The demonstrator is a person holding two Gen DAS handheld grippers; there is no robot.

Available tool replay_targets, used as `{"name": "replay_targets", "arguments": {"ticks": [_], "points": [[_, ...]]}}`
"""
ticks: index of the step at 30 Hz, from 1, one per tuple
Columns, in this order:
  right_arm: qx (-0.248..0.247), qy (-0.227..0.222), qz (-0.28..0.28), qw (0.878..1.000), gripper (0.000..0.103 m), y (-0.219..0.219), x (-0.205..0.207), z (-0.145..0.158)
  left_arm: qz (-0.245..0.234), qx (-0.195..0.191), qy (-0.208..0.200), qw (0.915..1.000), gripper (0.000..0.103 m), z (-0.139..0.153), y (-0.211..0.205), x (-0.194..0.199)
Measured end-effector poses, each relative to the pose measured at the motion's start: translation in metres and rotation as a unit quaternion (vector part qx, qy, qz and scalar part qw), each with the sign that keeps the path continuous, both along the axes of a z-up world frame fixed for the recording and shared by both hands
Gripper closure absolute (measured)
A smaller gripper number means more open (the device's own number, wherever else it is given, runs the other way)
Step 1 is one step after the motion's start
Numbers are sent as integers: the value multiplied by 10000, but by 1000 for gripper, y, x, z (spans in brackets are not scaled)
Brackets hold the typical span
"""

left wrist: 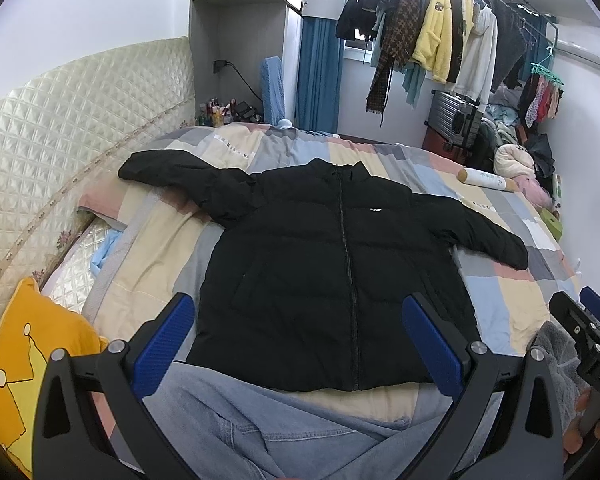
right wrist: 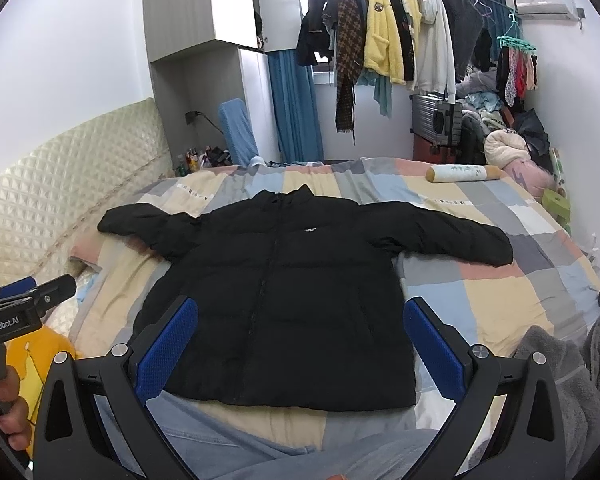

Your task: Fold large clothes

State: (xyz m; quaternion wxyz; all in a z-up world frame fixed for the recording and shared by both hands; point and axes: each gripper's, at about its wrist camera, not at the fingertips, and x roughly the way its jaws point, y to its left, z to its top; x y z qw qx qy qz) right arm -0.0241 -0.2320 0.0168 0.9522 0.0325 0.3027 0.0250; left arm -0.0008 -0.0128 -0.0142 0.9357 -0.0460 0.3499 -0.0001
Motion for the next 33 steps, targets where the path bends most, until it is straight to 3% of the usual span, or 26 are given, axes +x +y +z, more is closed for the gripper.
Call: {"name": "replay_targets", "arguments": {"ticks": [16, 24, 33], "points": [[-219, -39, -65, 9997, 0, -16, 10, -5, -150, -255, -184, 9994, 0, -4, -5, 12], [-91, -133, -145, 9998, 0, -39, 36, -17, -338, -436, -286, 9981, 0, -7, -23, 41], [-15, -200, -408, 9990, 0, -72, 85, -51, -553, -140, -506, 9971, 0, -31, -48, 99]]}}
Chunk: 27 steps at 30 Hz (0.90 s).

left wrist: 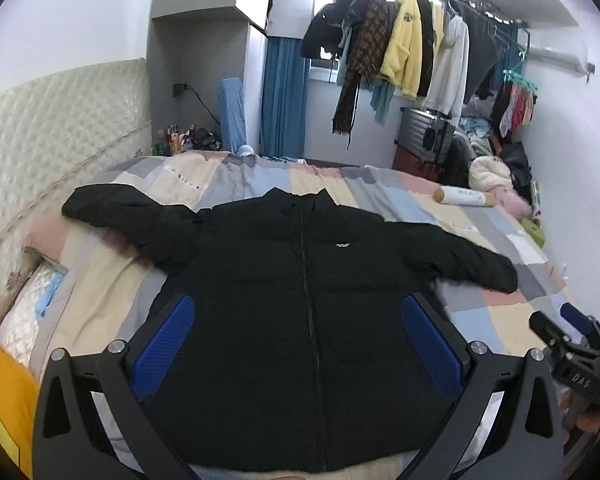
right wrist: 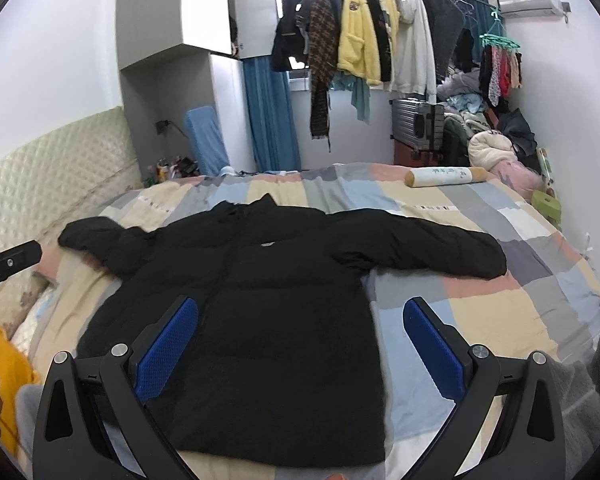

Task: Fold large clothes
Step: 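Reach the right gripper to the sleeve cuff nearest it and grasp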

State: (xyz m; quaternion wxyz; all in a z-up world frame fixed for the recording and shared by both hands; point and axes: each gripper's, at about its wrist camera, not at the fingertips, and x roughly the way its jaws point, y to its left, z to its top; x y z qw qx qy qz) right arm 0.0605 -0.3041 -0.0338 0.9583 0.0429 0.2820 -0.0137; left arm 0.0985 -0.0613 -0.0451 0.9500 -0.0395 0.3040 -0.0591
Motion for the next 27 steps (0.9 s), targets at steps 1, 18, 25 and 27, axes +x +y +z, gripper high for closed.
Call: {"name": "replay_targets", "arguments": {"ticks": [1, 18, 25, 27], "points": [[23, 0, -6, 10000, 0, -4, 7, -5, -26, 15, -26, 10000, 0, -4, -1, 6], [199, 85, -761, 9969, 0, -83, 90, -69, 11, -13, 107, 9999, 0, -106, 9, 99], [677, 374, -878, 9931, 0, -131, 130, -93, 17, 70, 262, 9996, 0, -128, 19, 108], [748, 461, -868, 9923, 0, -145, 141, -101, 26, 36, 332, 9994, 0, -132, 21, 110]]}}
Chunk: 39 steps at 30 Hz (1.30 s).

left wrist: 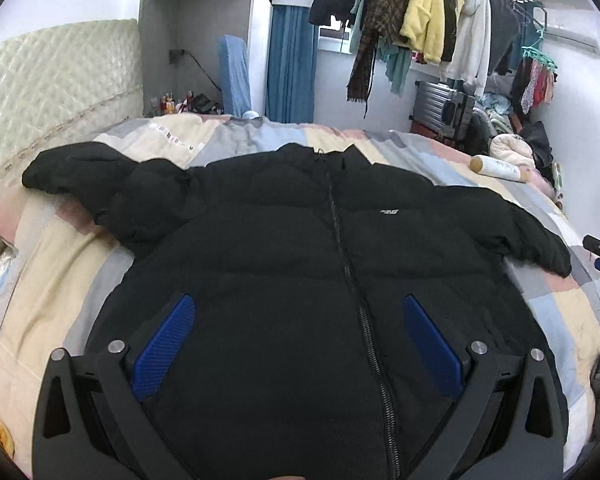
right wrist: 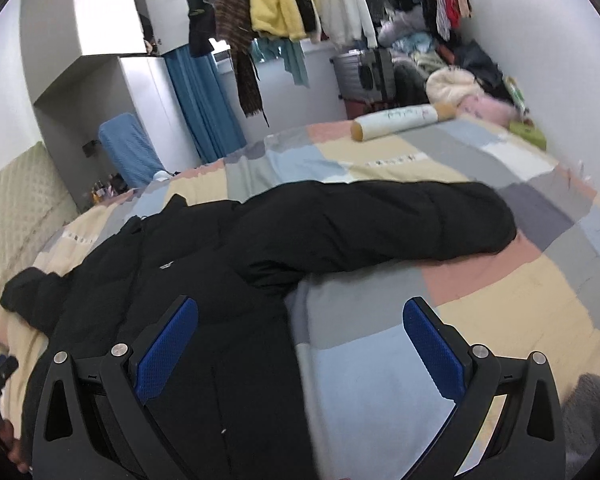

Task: Fold large clothes
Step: 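Reach the right gripper to the sleeve cuff nearest it and grasp, then lift the grasped black sleeve up off the bed with the right gripper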

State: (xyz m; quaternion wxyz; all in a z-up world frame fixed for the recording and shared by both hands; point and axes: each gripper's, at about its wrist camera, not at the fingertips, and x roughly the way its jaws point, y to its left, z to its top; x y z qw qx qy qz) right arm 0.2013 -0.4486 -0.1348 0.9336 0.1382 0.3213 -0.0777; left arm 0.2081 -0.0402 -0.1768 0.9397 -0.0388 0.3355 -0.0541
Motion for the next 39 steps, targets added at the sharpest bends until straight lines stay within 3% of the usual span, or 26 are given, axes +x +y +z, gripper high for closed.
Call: {"name": "replay_targets", "arguments": {"ticks": [3, 7, 10, 12, 16, 21, 24, 28, 32, 34, 37, 39], "points": [[10, 239, -196, 9995, 0, -30, 23, -18, -27, -36, 36, 10000, 0, -6, 2, -1], [720, 660, -486, 9940, 2, -83, 50, -61, -97, -126, 287, 9995, 0, -25, -2, -1], [1259, 609, -805, 9869, 3, -122, 55, -82, -137, -229, 491, 9984, 0, -36, -6, 3], [1762, 354, -1089, 9777, 4, -149, 52, -92, -188, -208, 549, 9981, 0, -40, -10, 4], [2649, -81, -1774, 9478, 5, -198, 46, -117, -237, -125, 581, 9980, 0, -47, -18, 7], [3098, -450, -2578, 9141, 6, -240, 45, -145, -195, -172, 697, 9972, 0, -56, -19, 17], [3145, -740, -2765, 9051, 7, -258, 50, -149, -128, -226, 718, 9971, 0, -61, -16, 22], [2837, -893, -2940, 9083, 8, -275, 65, -147, -38, -247, 704, 9972, 0, -65, -15, 29], [2522, -962, -3125, 9108, 19, -291, 80, -146, 50, -173, 673, 9976, 0, -69, -15, 38], [2361, -900, -3037, 9186, 24, -296, 91, -145, 90, -145, 667, 9976, 0, -71, -15, 41], [2124, -931, -2646, 9361, 47, -300, 109, -132, 147, -22, 668, 9977, 0, -76, -14, 46], [1853, -1014, -2524, 9443, 73, -300, 116, -118, 149, -23, 696, 9975, 0, -79, -15, 48]]}}
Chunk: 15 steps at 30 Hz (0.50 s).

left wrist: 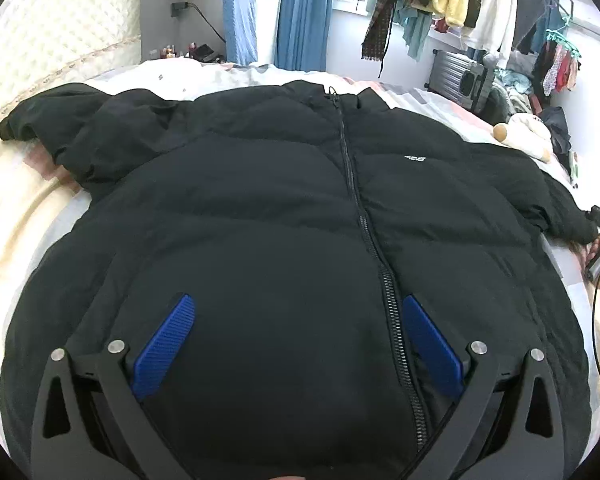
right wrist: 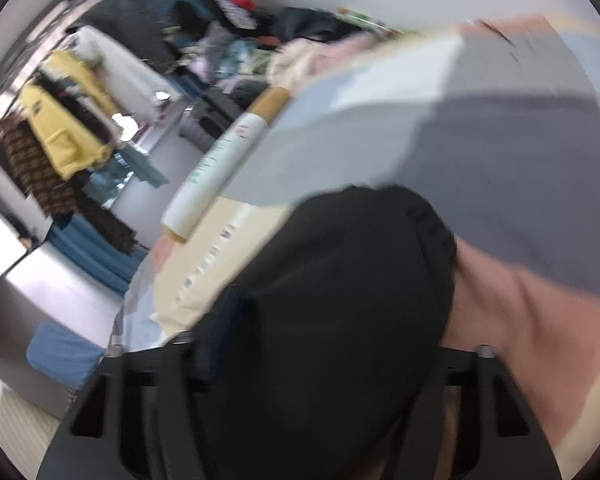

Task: Fold large clothes
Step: 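Lift the grasped black sleeve up off the bed with the right gripper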

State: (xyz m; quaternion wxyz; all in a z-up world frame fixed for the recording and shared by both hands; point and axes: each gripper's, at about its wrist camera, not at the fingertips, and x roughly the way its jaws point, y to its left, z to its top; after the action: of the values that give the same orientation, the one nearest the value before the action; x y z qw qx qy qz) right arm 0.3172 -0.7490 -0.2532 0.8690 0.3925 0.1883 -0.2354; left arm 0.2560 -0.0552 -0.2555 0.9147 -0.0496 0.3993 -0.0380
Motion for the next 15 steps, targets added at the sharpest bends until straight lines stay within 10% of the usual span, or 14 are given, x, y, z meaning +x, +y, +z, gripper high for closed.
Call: {"name": "replay_targets", "arguments": {"ticks": [6, 15], "points": [[-751, 197, -62, 9970, 94, -8, 11, 21, -63, 164, 63, 9998, 0, -7, -6, 3], [-1342, 585, -529, 9878, 100, -3, 2, 61, -209, 239, 11, 9995, 0, -4, 1, 7]]}}
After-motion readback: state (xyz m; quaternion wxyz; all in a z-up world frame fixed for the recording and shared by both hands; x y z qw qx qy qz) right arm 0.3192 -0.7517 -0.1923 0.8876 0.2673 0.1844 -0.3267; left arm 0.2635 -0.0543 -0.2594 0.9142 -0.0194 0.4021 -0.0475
